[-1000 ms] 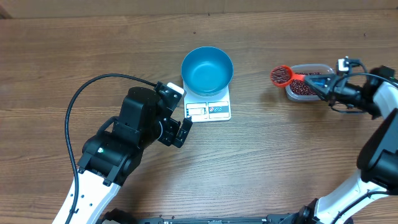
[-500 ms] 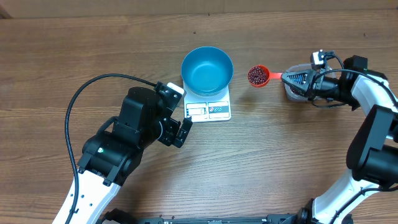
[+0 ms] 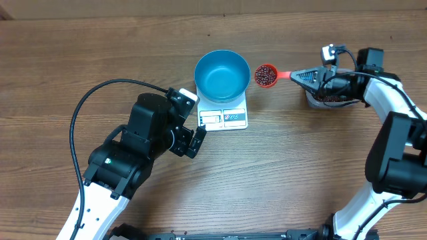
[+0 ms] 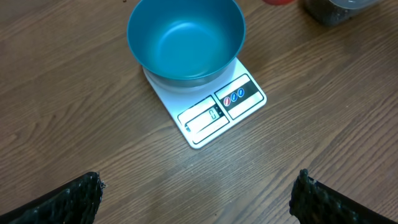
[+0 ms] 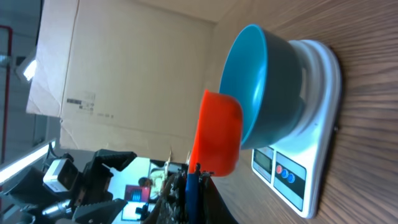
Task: Scoop item into bowl and weigh 150g on scale
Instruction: 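Tilt the scoop over the blue bowl to pour the beans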
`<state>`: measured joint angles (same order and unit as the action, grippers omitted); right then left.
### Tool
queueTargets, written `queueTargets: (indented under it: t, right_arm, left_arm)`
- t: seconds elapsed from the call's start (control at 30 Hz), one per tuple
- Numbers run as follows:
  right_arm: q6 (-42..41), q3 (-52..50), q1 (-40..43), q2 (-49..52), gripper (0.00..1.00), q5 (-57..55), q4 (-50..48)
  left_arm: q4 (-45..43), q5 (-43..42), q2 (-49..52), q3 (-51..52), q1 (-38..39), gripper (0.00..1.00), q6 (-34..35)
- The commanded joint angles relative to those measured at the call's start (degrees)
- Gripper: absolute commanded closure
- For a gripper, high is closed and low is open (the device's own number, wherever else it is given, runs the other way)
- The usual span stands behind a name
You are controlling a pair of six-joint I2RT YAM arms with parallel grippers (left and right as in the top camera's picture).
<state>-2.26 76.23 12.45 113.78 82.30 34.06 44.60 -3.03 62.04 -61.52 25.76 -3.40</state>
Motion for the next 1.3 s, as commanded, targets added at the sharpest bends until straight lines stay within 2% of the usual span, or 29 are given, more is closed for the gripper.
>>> queueTargets:
  t: [0.0,0.3,0.67,0.93,1.27]
  right_arm:
    - [-8.5,0.0,-2.6,0.3,0.96,0.8,-4.1]
    - [-20.7,0.0,-9.2,0.3,0.96,-5.0,-18.1]
    - [-21.2,0.0,-15.5,0.3,0.96,-16.5,-29.9]
    - [-13.6,0.0,-17.2,0.3,0.96,-23.6,-32.1]
    - [4.5,0.0,-18.1,0.3,0.96,-24.0,-31.3]
  left_arm:
    - [-0.2,-0.6,-0.7,-0.5,-0.2,0.0,-0.9]
    - [-0.2,-0.6,-0.7,-0.5,-0.2,0.0,-0.9]
    - [-0.2,-0.6,-0.7,-0.5,-0.2,0.0,-0.9]
    - [-0.2,-0.6,-0.7,-0.5,-0.2,0.01,-0.9]
    - [-0.2,-0.6,-0.7,-0.5,-0.2,0.0,-0.9]
